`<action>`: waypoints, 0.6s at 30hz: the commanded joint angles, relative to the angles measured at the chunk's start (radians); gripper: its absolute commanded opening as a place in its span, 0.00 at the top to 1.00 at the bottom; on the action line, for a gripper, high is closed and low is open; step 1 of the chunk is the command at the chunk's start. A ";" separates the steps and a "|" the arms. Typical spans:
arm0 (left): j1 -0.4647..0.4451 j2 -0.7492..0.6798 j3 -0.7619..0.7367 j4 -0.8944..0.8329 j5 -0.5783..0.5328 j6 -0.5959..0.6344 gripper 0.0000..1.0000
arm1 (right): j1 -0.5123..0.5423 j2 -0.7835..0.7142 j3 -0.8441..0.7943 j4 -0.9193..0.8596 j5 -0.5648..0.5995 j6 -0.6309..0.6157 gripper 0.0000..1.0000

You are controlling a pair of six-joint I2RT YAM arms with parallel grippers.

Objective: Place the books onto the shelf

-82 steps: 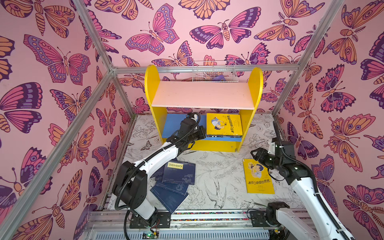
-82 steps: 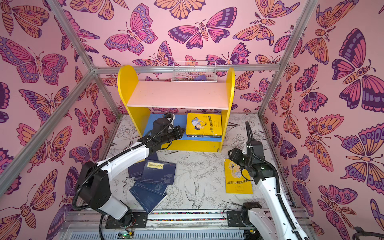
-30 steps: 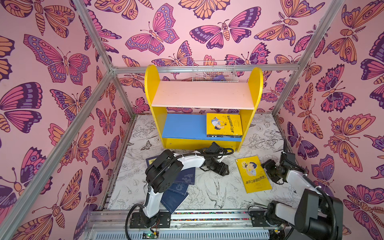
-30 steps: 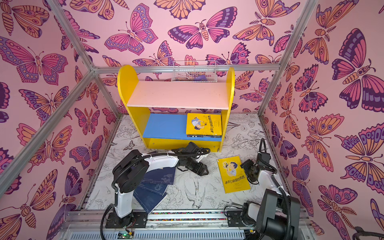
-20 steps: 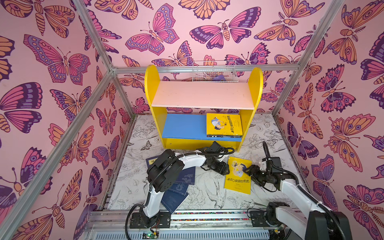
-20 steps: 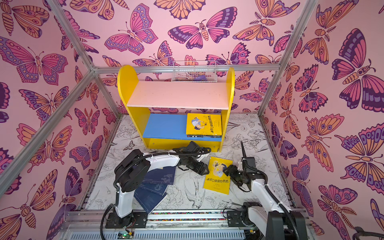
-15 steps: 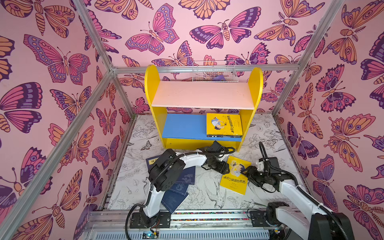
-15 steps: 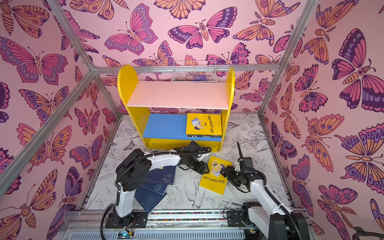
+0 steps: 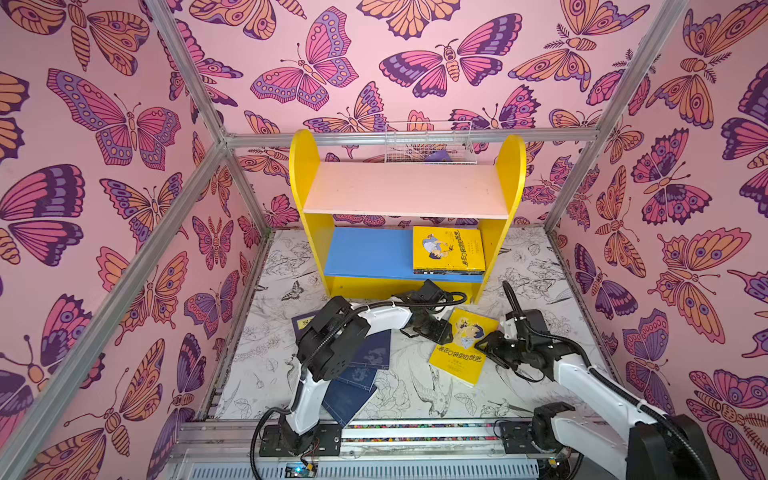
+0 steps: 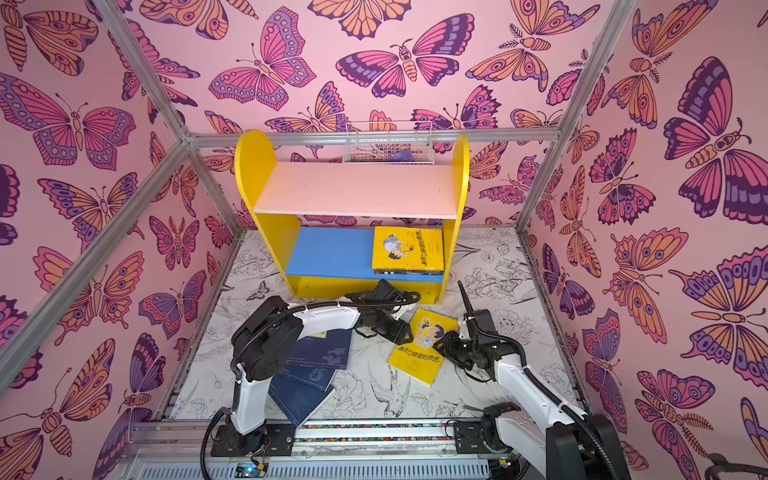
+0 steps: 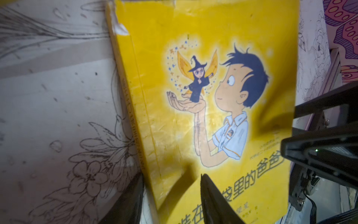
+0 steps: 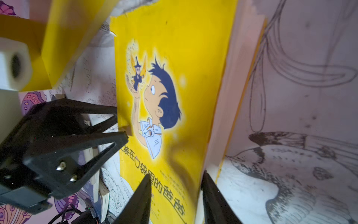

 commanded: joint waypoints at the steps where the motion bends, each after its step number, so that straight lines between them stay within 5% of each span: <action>1: -0.023 0.031 -0.009 -0.045 0.079 0.029 0.51 | 0.022 -0.006 0.051 0.134 -0.022 0.027 0.58; 5: -0.023 0.027 -0.011 -0.044 0.104 0.039 0.52 | 0.042 0.032 0.046 0.191 -0.004 0.044 0.66; 10: -0.004 -0.014 -0.032 -0.045 0.105 0.030 0.54 | 0.045 0.006 0.058 0.157 0.007 0.011 0.99; 13: 0.046 -0.097 -0.087 -0.026 0.115 0.003 0.53 | 0.041 -0.039 0.084 0.080 -0.041 -0.050 1.00; 18: 0.233 -0.313 -0.250 0.045 0.261 -0.137 0.34 | 0.038 -0.092 0.138 -0.014 -0.273 -0.179 1.00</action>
